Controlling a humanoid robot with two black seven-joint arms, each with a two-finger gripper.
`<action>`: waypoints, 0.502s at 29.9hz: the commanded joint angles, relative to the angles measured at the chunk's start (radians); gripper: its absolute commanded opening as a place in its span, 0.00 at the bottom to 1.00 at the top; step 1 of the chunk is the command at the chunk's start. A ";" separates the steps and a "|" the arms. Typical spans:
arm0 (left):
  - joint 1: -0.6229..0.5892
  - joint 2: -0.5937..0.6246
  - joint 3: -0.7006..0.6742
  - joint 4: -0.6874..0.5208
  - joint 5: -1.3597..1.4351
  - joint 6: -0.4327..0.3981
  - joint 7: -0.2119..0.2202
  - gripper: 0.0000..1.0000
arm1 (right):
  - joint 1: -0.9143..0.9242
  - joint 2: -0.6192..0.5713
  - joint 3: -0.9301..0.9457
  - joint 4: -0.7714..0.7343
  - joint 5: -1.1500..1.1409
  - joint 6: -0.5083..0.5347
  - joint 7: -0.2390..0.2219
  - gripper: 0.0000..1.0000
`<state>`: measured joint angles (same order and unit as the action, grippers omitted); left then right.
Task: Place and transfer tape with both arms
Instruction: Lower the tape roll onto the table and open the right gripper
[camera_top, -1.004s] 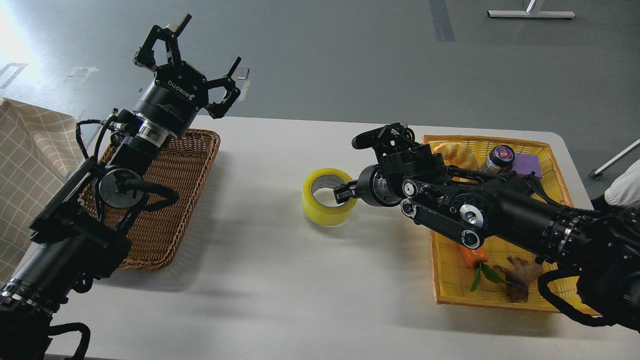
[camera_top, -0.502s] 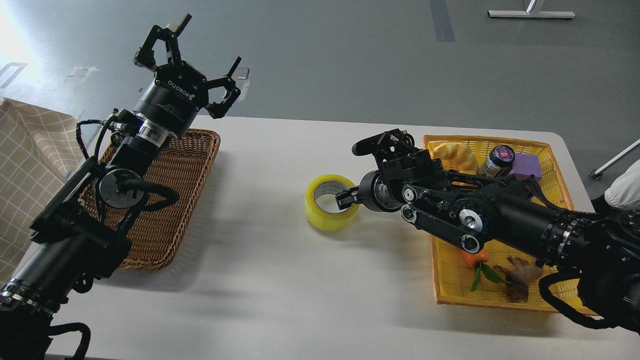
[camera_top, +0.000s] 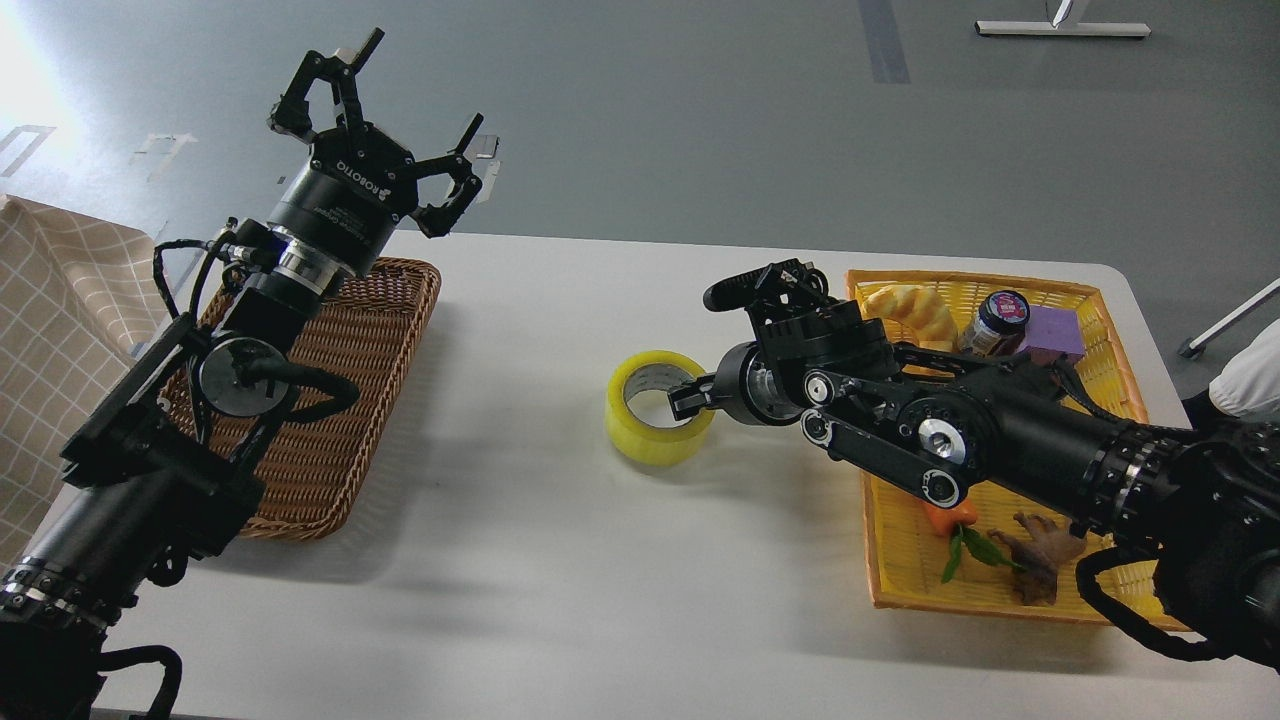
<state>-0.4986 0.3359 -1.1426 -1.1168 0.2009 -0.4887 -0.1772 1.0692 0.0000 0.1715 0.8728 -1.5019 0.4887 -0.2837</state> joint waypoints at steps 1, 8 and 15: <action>0.000 0.000 0.000 0.000 0.000 0.000 0.001 0.98 | -0.006 0.000 0.009 0.002 0.000 0.000 0.000 0.54; 0.000 0.002 0.000 0.000 0.000 0.000 -0.001 0.98 | -0.006 0.000 0.019 0.002 0.002 0.000 0.000 0.65; 0.000 0.002 0.001 0.002 -0.002 0.000 -0.001 0.98 | -0.006 0.000 0.071 0.073 0.002 0.000 0.000 0.80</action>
<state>-0.4985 0.3374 -1.1429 -1.1154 0.1992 -0.4887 -0.1767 1.0615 0.0000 0.2348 0.9022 -1.5007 0.4886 -0.2836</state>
